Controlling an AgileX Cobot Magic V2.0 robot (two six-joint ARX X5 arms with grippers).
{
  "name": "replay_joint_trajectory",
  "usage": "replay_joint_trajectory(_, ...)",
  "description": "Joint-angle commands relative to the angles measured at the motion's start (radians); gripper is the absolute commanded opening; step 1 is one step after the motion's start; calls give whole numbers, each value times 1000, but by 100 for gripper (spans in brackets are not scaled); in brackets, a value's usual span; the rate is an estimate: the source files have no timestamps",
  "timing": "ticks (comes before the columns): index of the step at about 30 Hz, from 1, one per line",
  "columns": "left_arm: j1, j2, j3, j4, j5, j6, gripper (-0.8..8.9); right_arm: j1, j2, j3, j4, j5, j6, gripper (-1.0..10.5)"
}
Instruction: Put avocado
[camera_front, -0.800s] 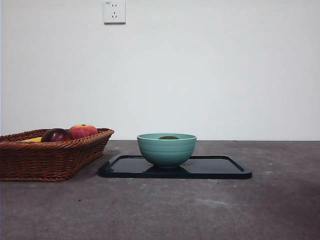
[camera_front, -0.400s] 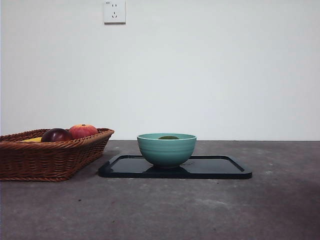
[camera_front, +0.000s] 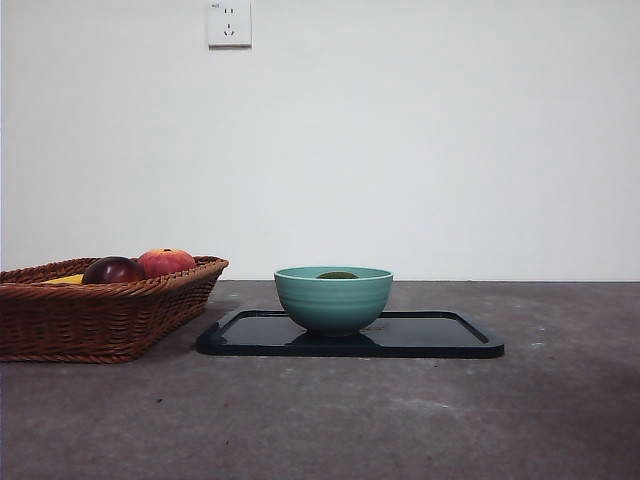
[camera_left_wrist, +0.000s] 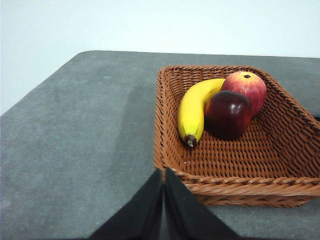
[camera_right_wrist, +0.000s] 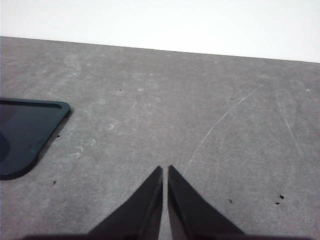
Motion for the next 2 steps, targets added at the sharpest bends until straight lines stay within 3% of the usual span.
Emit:
replay_joint_trajectory(1, 2, 0, -21, -5, -3, 2, 6, 0, -2, -6, 13, 2, -2, 9)
replay_joint_trajectory(2, 2, 0, -21, -5, -3, 2, 6, 0, -2, -6, 13, 2, -2, 9)
